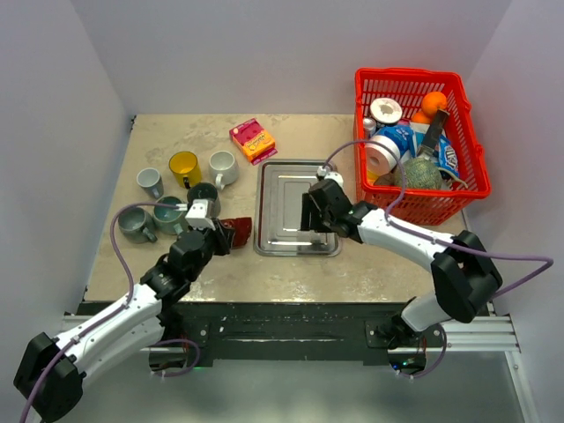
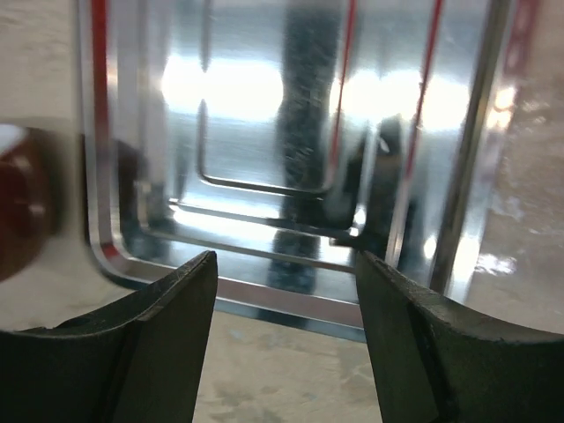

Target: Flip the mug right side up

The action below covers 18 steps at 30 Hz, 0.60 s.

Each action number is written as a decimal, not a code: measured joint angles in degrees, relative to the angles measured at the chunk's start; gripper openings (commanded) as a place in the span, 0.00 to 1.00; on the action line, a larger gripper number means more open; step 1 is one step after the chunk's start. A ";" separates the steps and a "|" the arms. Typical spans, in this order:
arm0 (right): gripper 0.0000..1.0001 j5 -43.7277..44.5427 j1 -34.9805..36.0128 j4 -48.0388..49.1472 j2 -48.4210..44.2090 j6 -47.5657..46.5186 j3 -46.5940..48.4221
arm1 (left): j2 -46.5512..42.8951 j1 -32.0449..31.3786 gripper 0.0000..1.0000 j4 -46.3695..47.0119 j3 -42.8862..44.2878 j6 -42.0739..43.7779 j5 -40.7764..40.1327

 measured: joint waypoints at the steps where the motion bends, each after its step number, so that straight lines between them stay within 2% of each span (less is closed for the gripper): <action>1: 0.68 -1.60 0.04 -0.24 0.02 0.07 1.55 | -0.37 -0.59 0.00 -0.17 -0.11 0.39 0.20; 6: 0.68 -7.43 0.42 -1.40 0.11 2.56 9.84 | -3.02 -2.16 0.00 -2.47 -0.07 3.52 3.19; 12: 0.66 -14.34 0.52 -4.42 4.17 6.45 18.91 | -3.34 -2.25 0.00 -4.02 2.43 8.90 13.44; 18: 0.67 -20.37 1.14 -7.74 10.93 7.78 21.29 | -3.34 -2.56 0.00 -3.58 2.64 12.15 19.19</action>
